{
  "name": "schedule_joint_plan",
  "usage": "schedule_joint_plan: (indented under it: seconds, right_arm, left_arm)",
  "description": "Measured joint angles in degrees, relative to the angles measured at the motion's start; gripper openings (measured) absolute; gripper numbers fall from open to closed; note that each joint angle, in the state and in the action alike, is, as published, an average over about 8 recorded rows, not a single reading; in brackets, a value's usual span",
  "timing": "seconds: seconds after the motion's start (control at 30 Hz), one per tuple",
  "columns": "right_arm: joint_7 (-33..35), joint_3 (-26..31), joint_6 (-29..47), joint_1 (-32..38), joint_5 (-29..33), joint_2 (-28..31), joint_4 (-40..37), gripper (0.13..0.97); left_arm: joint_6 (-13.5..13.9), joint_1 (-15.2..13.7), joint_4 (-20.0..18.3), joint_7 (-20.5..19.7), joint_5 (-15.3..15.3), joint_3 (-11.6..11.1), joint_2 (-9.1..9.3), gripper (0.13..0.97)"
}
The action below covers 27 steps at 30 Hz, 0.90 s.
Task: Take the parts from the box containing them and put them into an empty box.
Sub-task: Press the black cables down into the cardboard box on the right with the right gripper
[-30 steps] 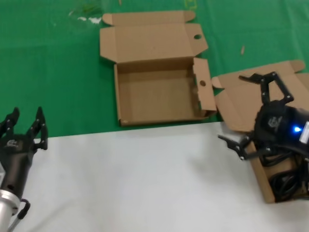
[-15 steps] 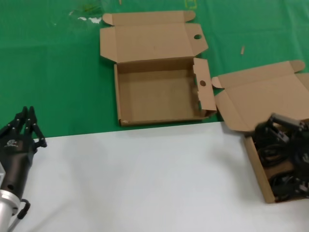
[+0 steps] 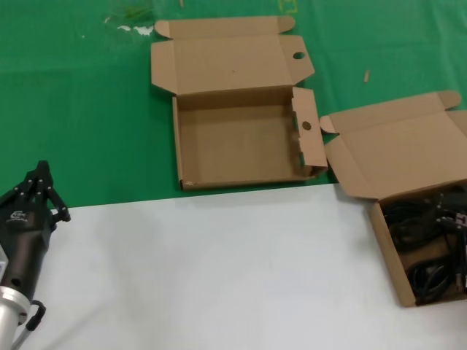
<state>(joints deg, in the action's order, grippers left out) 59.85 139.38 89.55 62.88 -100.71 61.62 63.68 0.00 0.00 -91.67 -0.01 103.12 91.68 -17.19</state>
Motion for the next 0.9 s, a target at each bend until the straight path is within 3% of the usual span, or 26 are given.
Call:
schedule_joint_plan:
  seconds: [0.17,0.33,0.9]
  right_arm:
    - [4.94,10.22,0.29,7.24,0.99,-0.89,-5.89,0.966]
    - [9.03,15.77,0.37,11.13,3.40,-2.55,-11.87,0.966]
    - [19.24,17.74,0.40,15.14,8.83,-11.14,-28.52,0.898]
  left_arm:
    - [0.00,0.00,0.00,0.00,0.00,0.00,0.00,0.140]
    - [0.00,0.00,0.00,0.00,0.00,0.00,0.00,0.140]
    - [0.00,0.00,0.00,0.00,0.00,0.00,0.00,0.140]
